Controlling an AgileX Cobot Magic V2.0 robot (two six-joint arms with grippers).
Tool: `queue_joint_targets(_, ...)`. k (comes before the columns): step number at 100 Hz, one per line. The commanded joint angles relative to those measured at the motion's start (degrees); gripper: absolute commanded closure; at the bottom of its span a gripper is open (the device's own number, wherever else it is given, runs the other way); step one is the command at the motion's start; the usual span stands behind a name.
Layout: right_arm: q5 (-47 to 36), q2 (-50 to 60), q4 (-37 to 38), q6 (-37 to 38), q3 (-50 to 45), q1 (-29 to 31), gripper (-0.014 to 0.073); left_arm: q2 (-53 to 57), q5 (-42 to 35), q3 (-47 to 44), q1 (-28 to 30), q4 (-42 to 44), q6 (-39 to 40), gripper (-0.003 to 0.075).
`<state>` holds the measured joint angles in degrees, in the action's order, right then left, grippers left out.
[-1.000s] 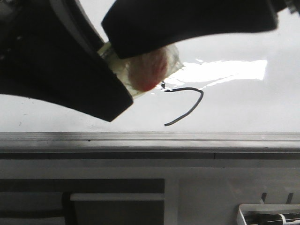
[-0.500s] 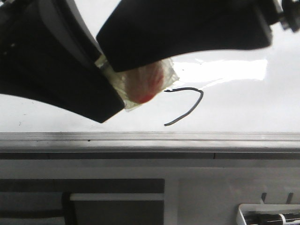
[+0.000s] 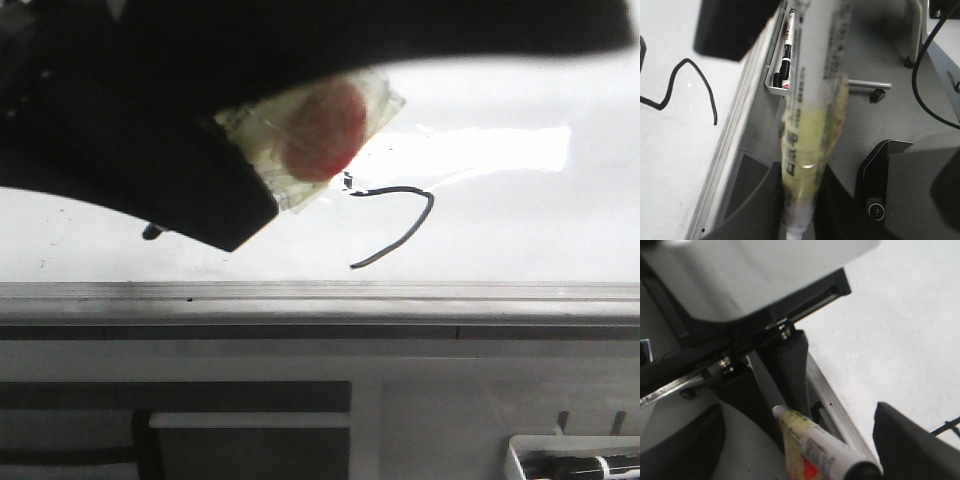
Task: Write number 5 on whiteboard
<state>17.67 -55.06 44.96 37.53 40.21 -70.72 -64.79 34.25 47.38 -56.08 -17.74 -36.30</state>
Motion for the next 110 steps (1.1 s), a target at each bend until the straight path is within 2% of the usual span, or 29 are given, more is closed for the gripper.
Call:
queue_joint_targets(1,-1.04,3.49,3.38,-0.47,1.80,0.01,0.0082,0.92,-3.52,1.99,1.10,-1.66,3.34,0.0741)
queue_joint_targets(14,4.57,7.83,3.67,-0.47,1.80,0.01,0.0191,0.92,-4.98,1.85,4.34,-1.66,10.50,0.0741)
queue_joint_targets(22,7.27,10.48,3.67,-0.47,1.80,0.01,0.0326,0.92,-8.58,1.46,5.91,-1.66,17.90,0.0741)
queue_joint_targets(42,11.34,15.90,3.67,-0.35,1.80,0.01,0.0657,0.22,-20.55,-0.64,6.71,-1.66,27.27,0.0741)
queue_joint_targets(65,18.58,18.43,3.55,0.60,1.80,0.01,0.0656,-4.25,-26.03,-1.25,6.71,-1.66,28.42,0.0741)
queue_joint_targets(101,18.82,19.09,3.47,0.73,1.80,0.01,0.0656,-8.58,-37.60,-1.63,7.18,-5.85,28.79,0.0741)
queue_joint_targets(110,18.99,19.09,3.47,0.73,1.80,0.01,0.0656,-8.58,-37.89,-1.74,9.03,-7.49,28.79,0.0741)
